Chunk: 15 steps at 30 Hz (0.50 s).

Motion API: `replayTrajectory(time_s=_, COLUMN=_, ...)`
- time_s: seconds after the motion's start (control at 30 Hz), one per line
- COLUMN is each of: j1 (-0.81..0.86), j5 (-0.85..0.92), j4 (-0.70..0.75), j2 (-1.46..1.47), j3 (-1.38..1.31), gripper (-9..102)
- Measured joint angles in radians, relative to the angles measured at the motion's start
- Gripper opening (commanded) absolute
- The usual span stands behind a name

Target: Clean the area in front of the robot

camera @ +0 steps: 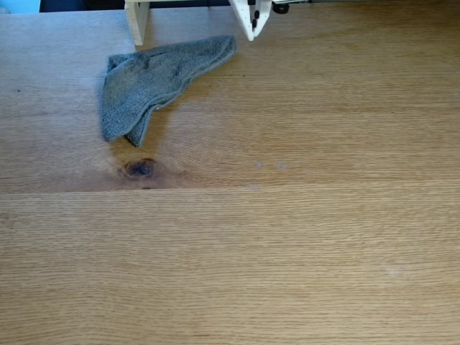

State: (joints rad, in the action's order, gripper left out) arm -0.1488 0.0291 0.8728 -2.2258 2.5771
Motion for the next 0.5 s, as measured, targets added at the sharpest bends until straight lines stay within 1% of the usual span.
replayTrajectory(time_s=0.13, j1=0.127, j5=-0.035, j4=0.037, j2=0.080, j3=-0.156, gripper=23)
replayTrajectory(time_s=0.3, j1=0.367, j5=-0.063, j4=0.067, j2=0.155, j3=-0.210, gripper=35)
replayTrajectory(time_s=0.4, j1=0.528, j5=-0.048, j4=0.095, j2=0.229, j3=-0.212, gripper=36)
replayTrajectory(time_s=0.5, j1=0.672, j5=0.014, j4=0.098, j2=0.313, j3=-0.212, gripper=35)
